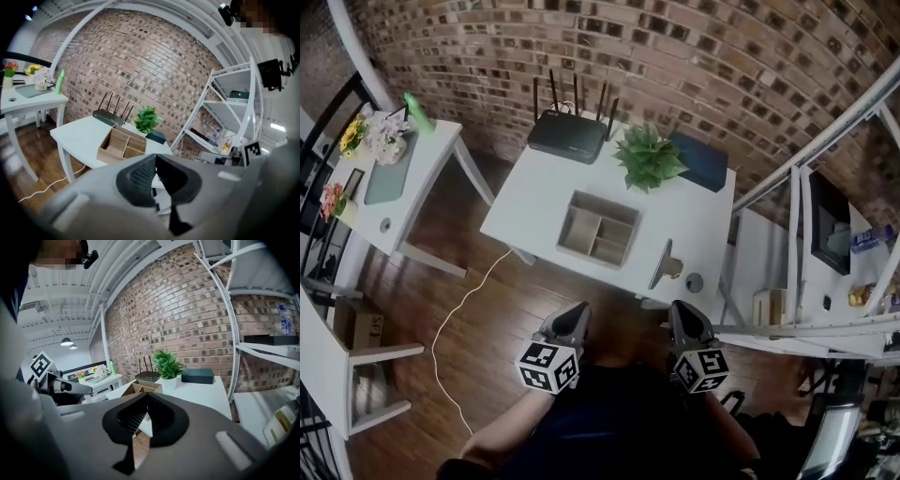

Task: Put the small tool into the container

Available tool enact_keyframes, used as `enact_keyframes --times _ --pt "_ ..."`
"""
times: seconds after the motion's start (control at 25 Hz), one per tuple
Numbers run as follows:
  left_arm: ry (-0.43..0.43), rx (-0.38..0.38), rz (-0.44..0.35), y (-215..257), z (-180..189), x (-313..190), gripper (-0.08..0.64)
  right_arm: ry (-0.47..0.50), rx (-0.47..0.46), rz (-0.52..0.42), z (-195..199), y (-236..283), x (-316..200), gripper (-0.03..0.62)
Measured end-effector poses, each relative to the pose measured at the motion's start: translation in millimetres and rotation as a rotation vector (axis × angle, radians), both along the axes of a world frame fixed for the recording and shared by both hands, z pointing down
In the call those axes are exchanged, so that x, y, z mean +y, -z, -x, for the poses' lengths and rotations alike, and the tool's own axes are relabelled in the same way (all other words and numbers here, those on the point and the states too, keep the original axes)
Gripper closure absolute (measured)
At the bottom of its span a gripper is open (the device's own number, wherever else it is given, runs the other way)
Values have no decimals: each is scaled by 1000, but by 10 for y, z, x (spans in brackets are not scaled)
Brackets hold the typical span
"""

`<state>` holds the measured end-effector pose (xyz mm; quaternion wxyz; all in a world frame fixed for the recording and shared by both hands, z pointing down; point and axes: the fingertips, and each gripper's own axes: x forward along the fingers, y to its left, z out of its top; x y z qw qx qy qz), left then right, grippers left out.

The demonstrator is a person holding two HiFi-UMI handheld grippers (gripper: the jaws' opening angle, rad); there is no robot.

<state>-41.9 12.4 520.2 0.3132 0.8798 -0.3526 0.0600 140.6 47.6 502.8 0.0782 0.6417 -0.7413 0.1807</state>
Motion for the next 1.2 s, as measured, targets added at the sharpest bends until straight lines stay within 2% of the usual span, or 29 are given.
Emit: enact_keyframes --times 0.16,0.4,0.52,0.72,1.0,1.2 --pt "3 -1 35 -97 79 -70 555 -34 -26 40 -116 -125 -178 581" --pt "-9 -28 25 -62 -50 -190 555 5 -100 132 -372 -495 -454 578" --pt "16 -50 0 29 -78 -267 555 28 -144 204 -577 -751 -567 494" --pt "74 -78 -13 89 -99 -328 555 40 -174 305 -927 -1077 -697 432" --pt "123 -109 -4 55 -143 -321 555 131 -239 490 -1175 -1698 -775 414" --pt "146 -122 -1 58 -140 -297 555 171 -362 596 -1180 -1918 -859 410"
